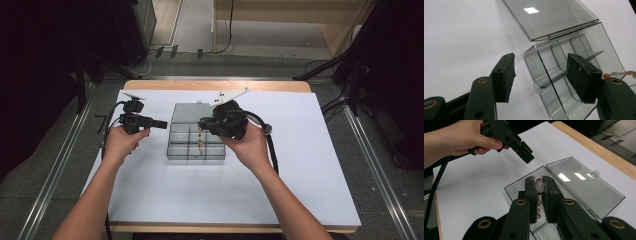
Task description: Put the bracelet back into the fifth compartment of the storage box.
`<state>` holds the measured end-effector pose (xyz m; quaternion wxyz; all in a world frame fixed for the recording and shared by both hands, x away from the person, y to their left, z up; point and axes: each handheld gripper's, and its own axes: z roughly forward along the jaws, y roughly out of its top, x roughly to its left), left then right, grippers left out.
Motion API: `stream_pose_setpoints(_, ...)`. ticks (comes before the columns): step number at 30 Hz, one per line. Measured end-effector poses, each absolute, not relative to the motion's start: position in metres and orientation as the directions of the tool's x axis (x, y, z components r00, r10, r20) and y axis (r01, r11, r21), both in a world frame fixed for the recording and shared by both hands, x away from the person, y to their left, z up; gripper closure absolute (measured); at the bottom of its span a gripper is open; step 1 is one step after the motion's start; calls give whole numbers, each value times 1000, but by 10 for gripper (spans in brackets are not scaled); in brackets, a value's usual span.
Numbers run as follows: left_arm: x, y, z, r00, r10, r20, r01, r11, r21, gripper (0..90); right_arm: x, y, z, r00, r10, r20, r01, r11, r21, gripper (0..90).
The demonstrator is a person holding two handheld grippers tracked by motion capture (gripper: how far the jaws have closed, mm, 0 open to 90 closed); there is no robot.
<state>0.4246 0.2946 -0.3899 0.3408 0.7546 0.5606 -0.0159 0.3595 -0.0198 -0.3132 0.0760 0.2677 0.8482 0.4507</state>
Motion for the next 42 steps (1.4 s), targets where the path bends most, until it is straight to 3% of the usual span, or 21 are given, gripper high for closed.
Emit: stream_pose_setpoints(42, 425, 295, -391, 370, 835, -407, 859, -141, 492, 413, 367, -3, -354, -840, 525, 140, 437, 500, 747, 847)
